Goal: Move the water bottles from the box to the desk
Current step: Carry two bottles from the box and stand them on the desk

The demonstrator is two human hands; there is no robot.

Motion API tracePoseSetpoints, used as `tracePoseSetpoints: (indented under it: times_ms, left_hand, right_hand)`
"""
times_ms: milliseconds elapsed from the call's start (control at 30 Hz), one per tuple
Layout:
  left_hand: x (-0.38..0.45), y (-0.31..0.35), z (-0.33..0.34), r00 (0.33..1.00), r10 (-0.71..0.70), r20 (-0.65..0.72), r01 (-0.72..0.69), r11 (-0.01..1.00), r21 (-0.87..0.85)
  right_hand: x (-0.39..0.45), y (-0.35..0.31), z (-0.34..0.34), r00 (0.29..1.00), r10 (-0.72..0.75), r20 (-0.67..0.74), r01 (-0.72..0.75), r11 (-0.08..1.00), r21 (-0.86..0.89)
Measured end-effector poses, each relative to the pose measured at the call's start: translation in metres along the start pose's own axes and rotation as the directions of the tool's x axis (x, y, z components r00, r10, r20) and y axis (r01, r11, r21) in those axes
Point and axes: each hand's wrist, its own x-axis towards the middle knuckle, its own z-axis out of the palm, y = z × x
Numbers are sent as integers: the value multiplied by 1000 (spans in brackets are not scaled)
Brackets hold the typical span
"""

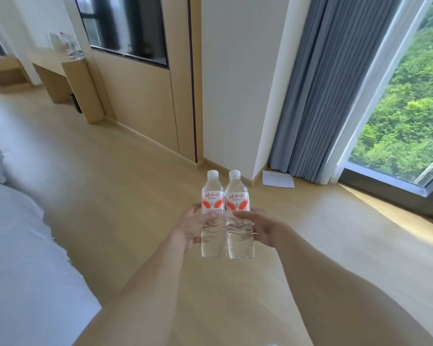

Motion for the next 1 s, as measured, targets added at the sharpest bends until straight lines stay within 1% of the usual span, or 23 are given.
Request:
tracePoseSetpoints:
  times_ms: [167, 333, 433, 667, 900, 1000]
  left_hand:
    - [49, 23, -38, 994, 1, -108, -3, 1000, -19]
    - [101, 50, -77, 971, -11, -237, -4, 998, -61]
    - [141, 70, -99, 948, -21, -318, -6, 996, -86]
    - [229, 126, -134, 875, -58, -481, -1, 993, -122]
    - [285, 163, -177, 827, -54, -560, -56, 983, -177]
    - [306, 175, -203, 817, -65, -573, -61, 978, -197]
  right_hand:
    - [75, -37, 27, 996, 11, 85, -7, 999, -49]
    - [162, -75, 59, 980, 45, 192, -26, 994, -102]
    - [221, -102, 76, 962, 68, 263, -28, 988, -153]
    - [338, -177, 106, 915, 144, 378, -49, 967, -250]
    - [420, -233, 149, 853, 195, 484, -38, 948, -316]
    - [450, -250, 171, 835, 189, 517, -12, 945, -326]
